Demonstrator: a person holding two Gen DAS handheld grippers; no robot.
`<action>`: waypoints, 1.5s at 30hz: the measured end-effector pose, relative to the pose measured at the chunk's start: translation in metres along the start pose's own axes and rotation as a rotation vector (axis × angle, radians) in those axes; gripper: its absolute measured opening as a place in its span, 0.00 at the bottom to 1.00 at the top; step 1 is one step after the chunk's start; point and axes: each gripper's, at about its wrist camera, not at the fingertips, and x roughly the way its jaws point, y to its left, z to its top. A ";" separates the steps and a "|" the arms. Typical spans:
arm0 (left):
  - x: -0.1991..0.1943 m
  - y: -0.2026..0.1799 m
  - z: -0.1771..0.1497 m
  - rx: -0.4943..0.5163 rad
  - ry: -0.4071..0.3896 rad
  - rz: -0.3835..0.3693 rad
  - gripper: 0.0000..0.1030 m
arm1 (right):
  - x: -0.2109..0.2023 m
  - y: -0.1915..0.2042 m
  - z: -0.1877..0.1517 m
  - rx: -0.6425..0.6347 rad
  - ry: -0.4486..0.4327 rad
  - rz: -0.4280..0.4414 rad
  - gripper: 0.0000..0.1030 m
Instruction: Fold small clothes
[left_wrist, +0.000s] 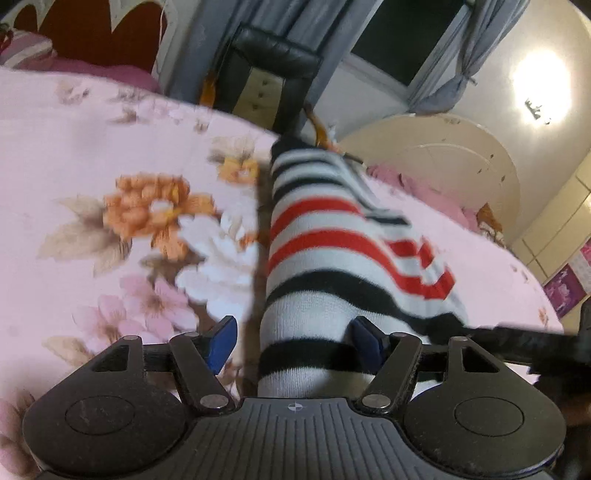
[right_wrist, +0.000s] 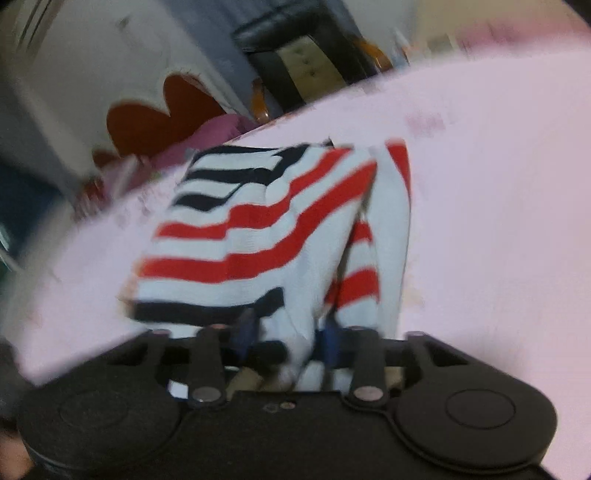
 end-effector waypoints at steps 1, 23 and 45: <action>-0.002 0.000 0.002 0.006 -0.022 -0.004 0.66 | -0.002 0.006 -0.001 -0.063 -0.030 -0.008 0.25; 0.026 -0.046 0.029 0.237 0.010 0.009 0.66 | -0.025 -0.064 0.014 0.092 -0.256 0.093 0.47; -0.017 -0.055 -0.019 0.351 0.070 0.075 0.66 | -0.066 -0.014 -0.045 -0.353 -0.155 0.053 0.07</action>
